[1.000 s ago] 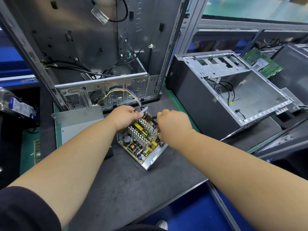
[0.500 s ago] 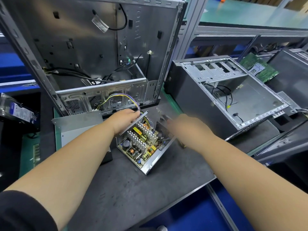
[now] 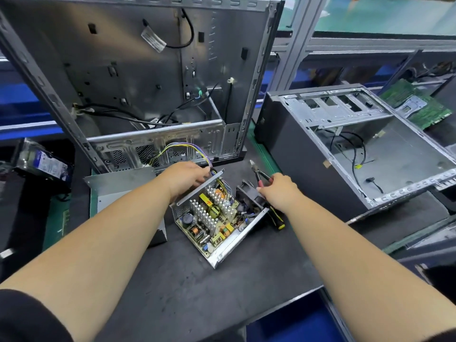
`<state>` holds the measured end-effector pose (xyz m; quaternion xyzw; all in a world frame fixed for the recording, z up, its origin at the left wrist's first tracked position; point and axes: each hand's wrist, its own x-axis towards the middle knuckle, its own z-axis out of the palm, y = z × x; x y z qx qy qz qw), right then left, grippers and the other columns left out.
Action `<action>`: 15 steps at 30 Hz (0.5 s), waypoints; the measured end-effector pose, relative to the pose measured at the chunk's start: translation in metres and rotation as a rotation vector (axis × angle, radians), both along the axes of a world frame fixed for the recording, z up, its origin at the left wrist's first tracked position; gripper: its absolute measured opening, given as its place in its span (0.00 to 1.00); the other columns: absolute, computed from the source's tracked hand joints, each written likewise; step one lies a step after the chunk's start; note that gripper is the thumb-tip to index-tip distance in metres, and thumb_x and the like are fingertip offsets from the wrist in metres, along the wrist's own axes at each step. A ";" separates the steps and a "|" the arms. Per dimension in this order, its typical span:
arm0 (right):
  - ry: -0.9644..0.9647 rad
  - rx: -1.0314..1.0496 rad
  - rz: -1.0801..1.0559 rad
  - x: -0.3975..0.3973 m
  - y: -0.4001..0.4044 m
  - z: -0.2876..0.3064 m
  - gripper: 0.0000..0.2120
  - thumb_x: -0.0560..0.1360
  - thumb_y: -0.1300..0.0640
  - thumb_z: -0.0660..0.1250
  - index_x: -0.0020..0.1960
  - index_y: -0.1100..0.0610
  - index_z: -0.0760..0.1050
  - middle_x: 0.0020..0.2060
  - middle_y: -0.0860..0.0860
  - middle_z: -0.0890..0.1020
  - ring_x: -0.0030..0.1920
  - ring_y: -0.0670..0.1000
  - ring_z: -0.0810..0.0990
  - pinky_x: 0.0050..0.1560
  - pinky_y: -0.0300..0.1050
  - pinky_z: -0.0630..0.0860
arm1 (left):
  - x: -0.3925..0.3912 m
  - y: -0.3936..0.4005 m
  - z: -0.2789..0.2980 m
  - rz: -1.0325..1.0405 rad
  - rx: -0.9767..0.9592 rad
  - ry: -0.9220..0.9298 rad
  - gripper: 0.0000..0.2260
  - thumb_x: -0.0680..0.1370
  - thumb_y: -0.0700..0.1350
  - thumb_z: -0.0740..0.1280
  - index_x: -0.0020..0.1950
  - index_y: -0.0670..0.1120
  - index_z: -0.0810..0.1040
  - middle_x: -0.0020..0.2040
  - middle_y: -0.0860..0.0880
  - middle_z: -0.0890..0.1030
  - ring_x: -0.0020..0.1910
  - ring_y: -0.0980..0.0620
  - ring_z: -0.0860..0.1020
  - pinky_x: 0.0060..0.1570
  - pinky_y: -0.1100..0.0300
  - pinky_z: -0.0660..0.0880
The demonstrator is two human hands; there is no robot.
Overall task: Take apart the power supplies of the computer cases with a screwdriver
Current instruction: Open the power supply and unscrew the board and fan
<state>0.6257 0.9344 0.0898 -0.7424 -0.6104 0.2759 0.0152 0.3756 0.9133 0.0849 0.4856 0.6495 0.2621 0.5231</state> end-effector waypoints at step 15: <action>-0.200 0.069 0.358 0.001 0.040 -0.009 0.27 0.79 0.42 0.64 0.72 0.58 0.69 0.69 0.59 0.67 0.69 0.62 0.67 0.68 0.54 0.67 | 0.013 0.001 0.005 0.176 -0.094 -0.034 0.06 0.79 0.46 0.68 0.48 0.45 0.81 0.45 0.48 0.83 0.45 0.50 0.80 0.43 0.59 0.74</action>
